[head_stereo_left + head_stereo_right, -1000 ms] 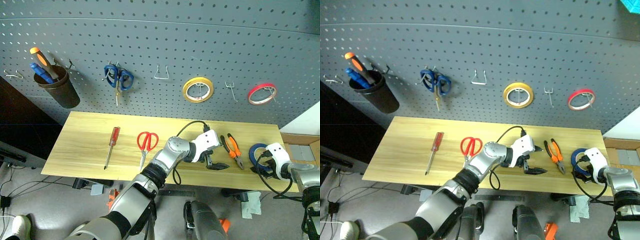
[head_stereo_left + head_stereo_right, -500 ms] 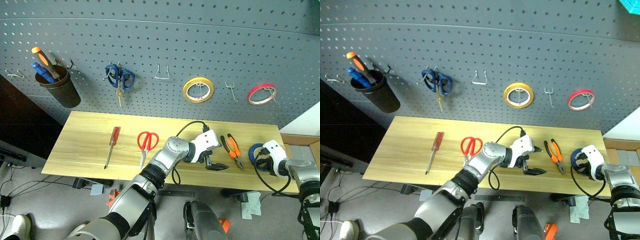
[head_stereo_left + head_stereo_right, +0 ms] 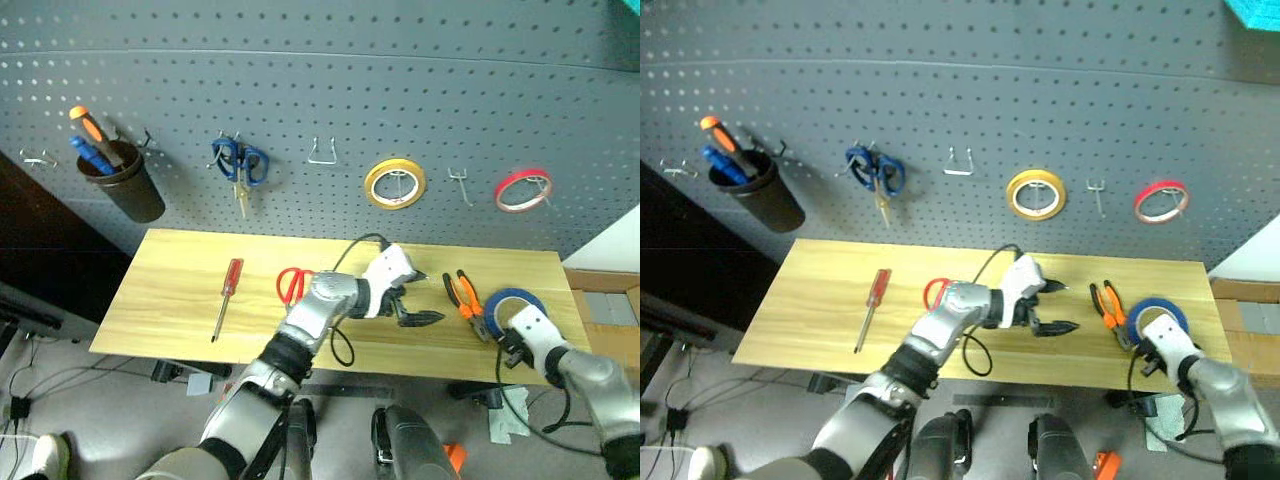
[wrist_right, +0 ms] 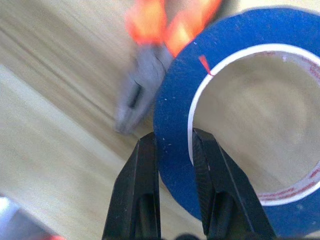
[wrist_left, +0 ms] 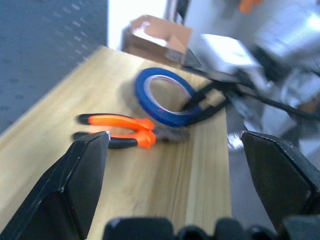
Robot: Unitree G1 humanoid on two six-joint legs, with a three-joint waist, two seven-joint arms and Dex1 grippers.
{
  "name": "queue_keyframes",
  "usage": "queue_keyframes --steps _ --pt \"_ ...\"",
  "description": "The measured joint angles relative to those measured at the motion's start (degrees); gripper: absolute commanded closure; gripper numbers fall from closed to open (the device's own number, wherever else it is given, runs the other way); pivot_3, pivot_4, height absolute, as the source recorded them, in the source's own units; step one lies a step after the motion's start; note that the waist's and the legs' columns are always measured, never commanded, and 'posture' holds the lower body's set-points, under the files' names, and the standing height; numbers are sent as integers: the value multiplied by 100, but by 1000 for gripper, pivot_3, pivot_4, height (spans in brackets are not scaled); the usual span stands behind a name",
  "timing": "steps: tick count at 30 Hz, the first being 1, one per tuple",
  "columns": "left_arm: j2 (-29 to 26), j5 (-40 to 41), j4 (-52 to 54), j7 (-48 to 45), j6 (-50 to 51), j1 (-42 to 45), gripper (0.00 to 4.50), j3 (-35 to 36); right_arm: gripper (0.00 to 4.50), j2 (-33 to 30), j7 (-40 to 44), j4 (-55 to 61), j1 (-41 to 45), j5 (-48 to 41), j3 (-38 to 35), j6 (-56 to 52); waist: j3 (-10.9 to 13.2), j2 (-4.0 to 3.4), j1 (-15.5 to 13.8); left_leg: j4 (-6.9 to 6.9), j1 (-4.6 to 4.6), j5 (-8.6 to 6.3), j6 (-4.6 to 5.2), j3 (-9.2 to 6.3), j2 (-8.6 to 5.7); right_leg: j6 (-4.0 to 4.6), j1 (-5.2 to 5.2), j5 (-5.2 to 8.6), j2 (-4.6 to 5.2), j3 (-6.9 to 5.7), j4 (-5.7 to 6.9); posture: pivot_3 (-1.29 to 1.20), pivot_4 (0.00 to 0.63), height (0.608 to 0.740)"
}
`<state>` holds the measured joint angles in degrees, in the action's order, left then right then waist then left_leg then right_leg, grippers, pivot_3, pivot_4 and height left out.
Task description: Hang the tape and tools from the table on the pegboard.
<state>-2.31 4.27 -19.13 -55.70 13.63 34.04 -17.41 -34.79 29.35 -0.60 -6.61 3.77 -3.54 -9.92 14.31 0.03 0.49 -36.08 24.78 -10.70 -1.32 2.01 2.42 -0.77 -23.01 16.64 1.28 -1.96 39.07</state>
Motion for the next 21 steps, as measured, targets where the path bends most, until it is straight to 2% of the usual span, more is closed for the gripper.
queue_keyframes --steps 1,5,8,11,13,17,21 --pt "-69 38 314 25 119 -142 0 20 4147 132 -232 446 -164 132 3 3 -52 -1 0 0 1 7 -11 0 0 0 -4 0 -1 0 5 -32 90 740" --pt "-380 271 1886 385 794 -893 0 148 4147 651 -1339 1644 -556 1092 194 305 -374 17 -14 3 1 10 -15 -8 8 0 -6 0 -13 8 5 -43 49 740" --pt "-437 490 2754 812 1352 -1099 0 433 4147 841 -1974 1706 -483 1786 508 616 -558 50 -11 -1 -15 6 12 -9 4 17 17 -16 -22 0 0 -46 19 740" --pt "-489 674 3238 1129 1709 -1137 0 623 4147 830 -2252 1467 -92 2162 645 930 -693 73 16 -2 -91 7 31 -11 -10 40 88 -25 -19 -4 -21 -41 0 740" --pt "-526 729 3353 1299 1821 -1148 0 676 4147 790 -2351 1206 296 2269 726 1222 -788 94 75 -2 -102 6 34 -15 -12 67 102 -22 -14 -3 -31 -37 0 740" --pt "-522 754 3240 1608 1825 -1130 0 740 4147 738 -2423 515 1008 2222 782 1909 -869 121 118 -3 -105 15 50 -23 -17 68 120 -26 -15 3 -28 -17 0 740" --pt "-410 671 2363 1918 1337 -613 0 861 4147 641 -2036 -907 2251 1767 881 2587 -872 122 117 -1 -103 26 66 -29 -67 39 117 -52 -16 8 -18 -7 0 740"
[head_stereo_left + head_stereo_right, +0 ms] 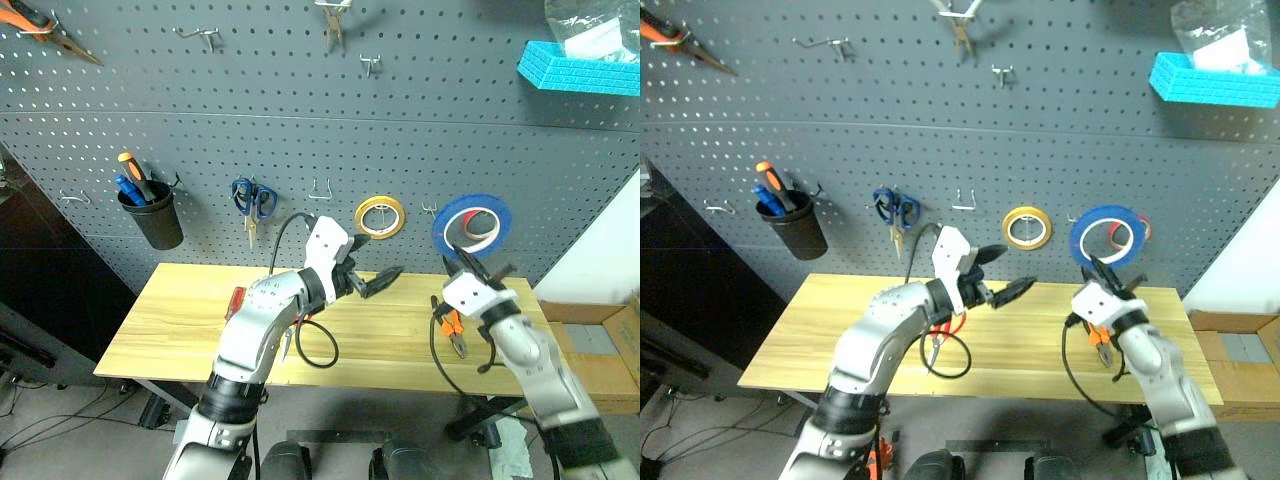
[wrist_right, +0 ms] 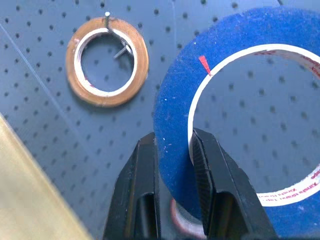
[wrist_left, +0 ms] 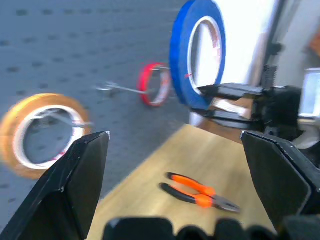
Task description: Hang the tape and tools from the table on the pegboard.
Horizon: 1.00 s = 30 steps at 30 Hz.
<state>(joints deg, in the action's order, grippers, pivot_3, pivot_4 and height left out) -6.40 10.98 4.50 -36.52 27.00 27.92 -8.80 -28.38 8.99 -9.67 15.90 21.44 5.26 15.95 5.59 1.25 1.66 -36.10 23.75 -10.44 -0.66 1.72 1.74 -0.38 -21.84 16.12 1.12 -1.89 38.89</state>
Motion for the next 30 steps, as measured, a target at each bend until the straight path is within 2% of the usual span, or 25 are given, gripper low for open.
queue_keyframes --steps 7,10,14,27,30 --pt "86 -39 -808 108 -559 472 0 55 4147 48 1389 -1339 1037 -996 215 629 -5 0 10 9 4 -2 1 6 0 11 -2 5 0 15 0 3 0 740" --pt "74 -30 -853 109 -614 490 0 66 4147 30 1959 -1588 1258 -1329 218 468 -27 19 29 8 -13 -2 1 10 2 6 4 6 -1 24 7 8 0 740" --pt "30 -30 -845 124 -618 454 0 57 4147 -3 2619 -2066 1388 -1422 323 -138 -33 20 14 14 -84 -3 1 15 2 7 64 4 2 34 9 10 0 740" --pt "-12 -23 -881 205 -631 468 0 59 4147 -100 2635 -2154 1294 -1381 277 -444 -35 18 11 17 -81 -11 11 53 1 3 43 -1 3 89 10 -3 0 740" --pt "-12 -23 -929 205 -665 500 0 58 3187 -127 2574 -2154 1270 -1359 272 -449 -35 18 19 17 -84 -12 11 59 0 0 43 -2 2 95 10 -2 0 740"
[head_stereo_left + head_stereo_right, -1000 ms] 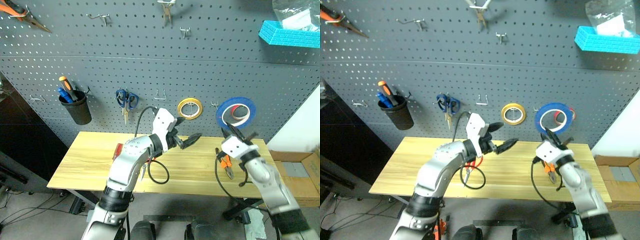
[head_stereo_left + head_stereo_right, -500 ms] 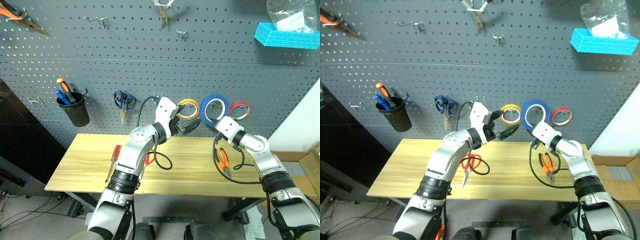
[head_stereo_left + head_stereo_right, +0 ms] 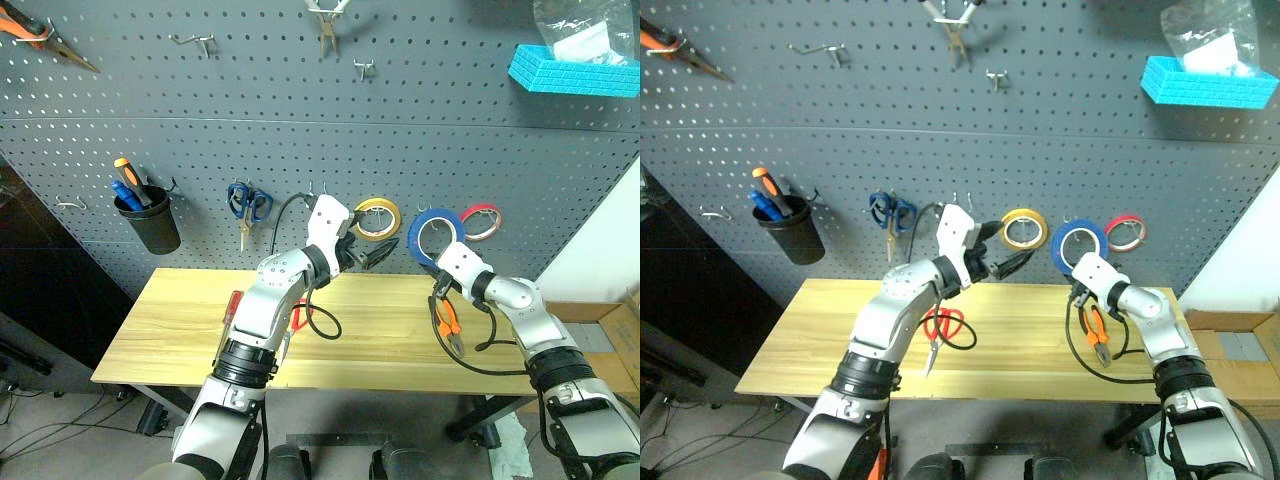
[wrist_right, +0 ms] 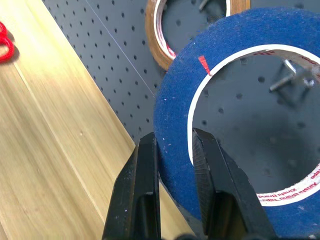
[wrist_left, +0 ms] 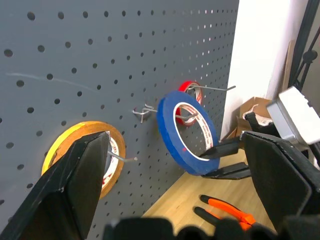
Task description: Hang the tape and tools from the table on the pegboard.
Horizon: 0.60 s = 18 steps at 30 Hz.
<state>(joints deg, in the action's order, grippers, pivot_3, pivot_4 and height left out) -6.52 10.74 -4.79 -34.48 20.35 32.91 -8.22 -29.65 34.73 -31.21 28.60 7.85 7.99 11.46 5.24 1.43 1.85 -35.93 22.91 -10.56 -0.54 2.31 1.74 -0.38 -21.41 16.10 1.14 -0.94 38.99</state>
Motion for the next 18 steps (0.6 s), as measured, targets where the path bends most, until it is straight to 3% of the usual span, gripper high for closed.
queue_keyframes --steps 9,13,14,18 --pt "17 26 28 -4 -53 -108 0 -57 112 -36 -102 401 -248 1 -1 -85 -1 1 -6 0 1 -1 1 1 1 -1 -1 0 0 4 0 10 0 740" --pt "22 26 176 3 11 -362 0 -175 52 -71 -210 1162 -913 -1 -86 -548 -2 0 -28 2 3 -2 2 0 8 -1 -3 0 3 5 0 20 16 740" --pt "14 27 296 0 59 -500 0 -230 52 -78 -264 1492 -1197 -8 -156 -774 -2 0 -35 4 3 -4 3 1 15 -3 -3 1 4 6 -1 17 51 740" --pt "-242 44 898 -134 312 -1457 0 -602 52 -124 -212 3395 -2651 -264 -483 -2602 20 11 -54 13 -1 -15 3 13 38 -1 -4 11 25 14 -6 4 113 740"
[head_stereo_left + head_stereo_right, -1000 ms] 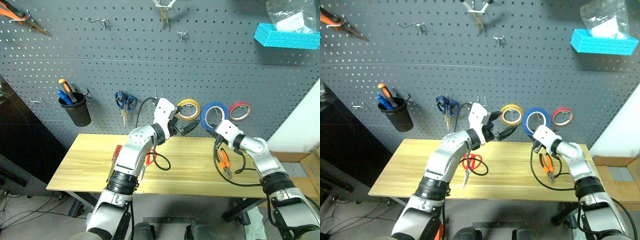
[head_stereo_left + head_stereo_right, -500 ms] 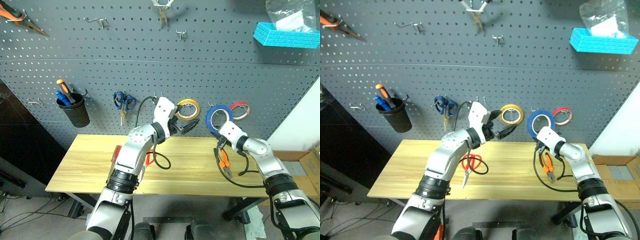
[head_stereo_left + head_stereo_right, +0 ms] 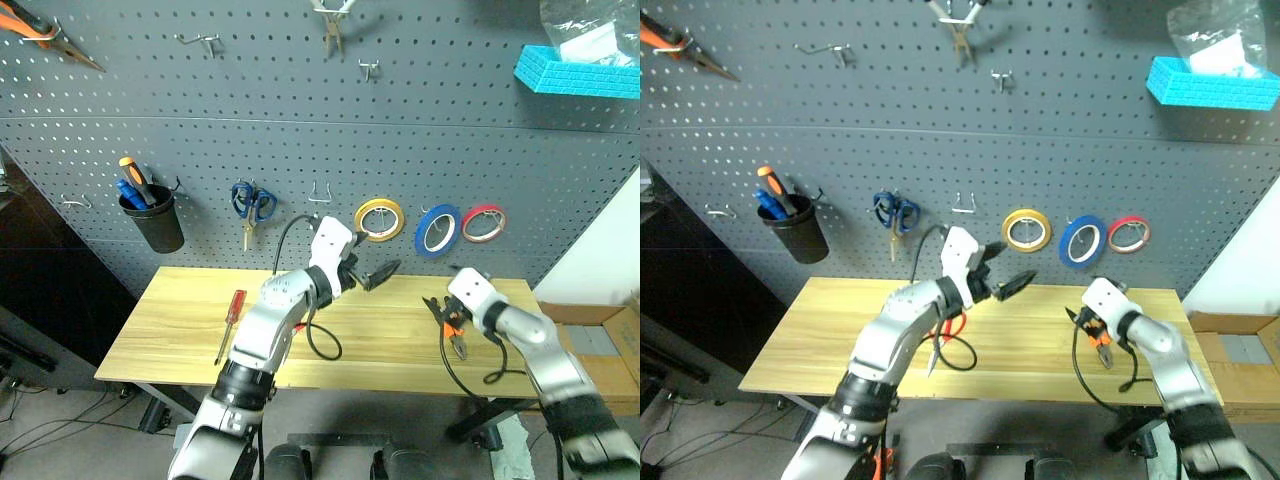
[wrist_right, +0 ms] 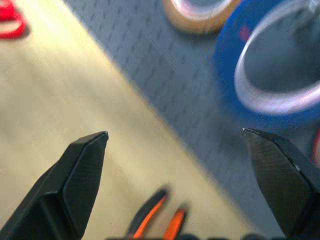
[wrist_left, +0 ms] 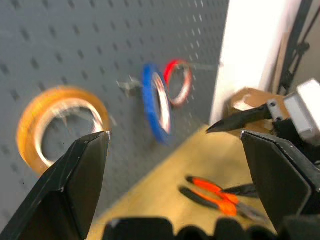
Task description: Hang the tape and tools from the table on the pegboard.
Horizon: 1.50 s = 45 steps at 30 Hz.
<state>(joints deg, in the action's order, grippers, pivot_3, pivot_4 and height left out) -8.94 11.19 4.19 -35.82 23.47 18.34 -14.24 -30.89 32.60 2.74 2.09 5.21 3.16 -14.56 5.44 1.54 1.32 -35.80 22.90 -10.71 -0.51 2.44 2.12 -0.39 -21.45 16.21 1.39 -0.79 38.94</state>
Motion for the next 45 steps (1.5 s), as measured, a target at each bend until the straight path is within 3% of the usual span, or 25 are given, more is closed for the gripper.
queue_keyframes --steps 4,6,11,19,33,36,39,45 --pt "-353 -119 107 -127 59 -471 0 -280 52 292 -19 826 -297 -479 -247 -1972 181 14 41 -9 -27 -19 -30 26 45 60 7 2 -16 6 4 -4 199 740" --pt "-416 -151 107 -154 57 -618 0 -416 52 525 -103 806 -49 -707 -261 -3065 358 9 44 -12 -43 -22 -36 9 50 62 6 1 -18 3 4 -1 230 740" --pt "-244 -147 105 -125 135 -548 0 -562 52 682 -486 -338 1246 -860 -410 -3987 661 -36 5 -24 25 18 24 37 41 56 -57 -19 -13 14 6 12 266 740" --pt "-379 -207 399 -113 198 -471 0 -580 52 669 -1042 -2302 2598 -851 -630 -4176 705 -26 -80 -16 187 -35 51 68 44 2 -197 -23 -23 34 -7 40 283 740" --pt "-485 -107 1095 30 644 -865 0 -460 52 952 -1485 -4547 3884 -869 -758 -3499 887 9 -126 -35 181 -47 54 71 45 -27 -186 -6 -19 34 -7 81 297 740" --pt "-483 -68 1103 32 713 -864 0 -441 671 920 -1483 -4757 3960 -862 -757 -3304 900 23 -130 -34 181 -47 54 71 46 -27 -185 -7 -19 35 -9 87 300 740" --pt "-476 14 1112 38 766 -863 0 -396 1729 866 -1388 -4808 3959 -846 -693 -3168 909 29 -127 -29 181 -47 54 72 48 -27 -186 -7 -19 34 -13 85 296 740" --pt "-447 26 1133 44 782 -854 0 -385 1853 860 -1264 -4804 3943 -799 -514 -2972 911 29 -122 -26 181 -47 53 71 51 -27 -187 -7 -20 33 -14 79 274 740"
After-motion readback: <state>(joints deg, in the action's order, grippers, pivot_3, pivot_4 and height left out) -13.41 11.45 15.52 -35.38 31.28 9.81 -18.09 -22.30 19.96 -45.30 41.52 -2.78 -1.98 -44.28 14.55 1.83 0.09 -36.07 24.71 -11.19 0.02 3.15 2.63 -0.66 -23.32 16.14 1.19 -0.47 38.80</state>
